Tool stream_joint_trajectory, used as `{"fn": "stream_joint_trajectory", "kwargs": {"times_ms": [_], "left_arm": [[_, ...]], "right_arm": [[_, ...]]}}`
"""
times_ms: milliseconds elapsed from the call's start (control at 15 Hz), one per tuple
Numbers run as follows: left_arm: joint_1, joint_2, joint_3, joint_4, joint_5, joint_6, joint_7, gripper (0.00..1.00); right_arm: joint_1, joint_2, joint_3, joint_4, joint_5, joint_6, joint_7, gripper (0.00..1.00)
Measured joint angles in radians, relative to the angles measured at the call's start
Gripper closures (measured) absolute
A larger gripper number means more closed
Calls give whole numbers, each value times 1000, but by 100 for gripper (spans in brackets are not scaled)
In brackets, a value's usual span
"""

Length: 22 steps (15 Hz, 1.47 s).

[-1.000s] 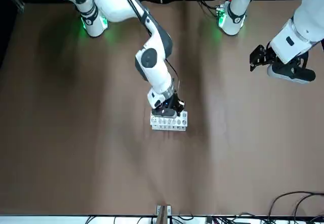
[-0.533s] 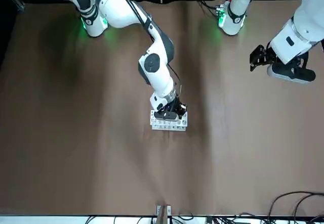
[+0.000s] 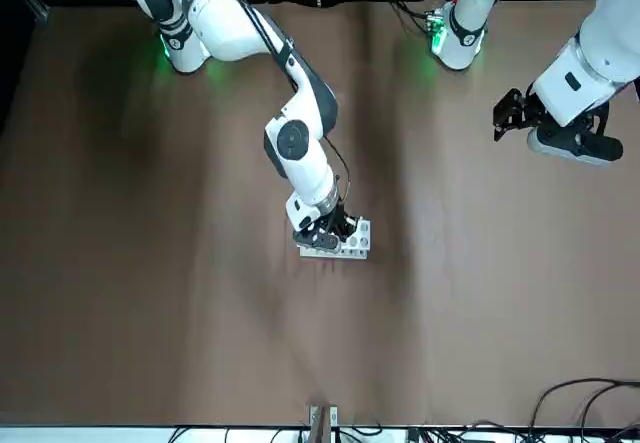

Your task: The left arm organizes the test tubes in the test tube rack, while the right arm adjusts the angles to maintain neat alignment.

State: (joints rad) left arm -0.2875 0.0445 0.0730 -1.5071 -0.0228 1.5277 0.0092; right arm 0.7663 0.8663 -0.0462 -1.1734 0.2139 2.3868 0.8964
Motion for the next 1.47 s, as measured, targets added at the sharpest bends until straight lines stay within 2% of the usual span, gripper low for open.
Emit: {"fn": "stream_joint_trajectory", "kwargs": {"times_ms": [667, 1467], "left_arm": [[0, -2, -1, 0, 0, 0, 0, 0], [-4, -2, -5, 0, 0, 0, 0, 0]], "right_arm": [[-10, -7, -6, 17, -4, -80, -21, 99], [-10, -23, -3, 24, -4, -89, -25, 99]]}}
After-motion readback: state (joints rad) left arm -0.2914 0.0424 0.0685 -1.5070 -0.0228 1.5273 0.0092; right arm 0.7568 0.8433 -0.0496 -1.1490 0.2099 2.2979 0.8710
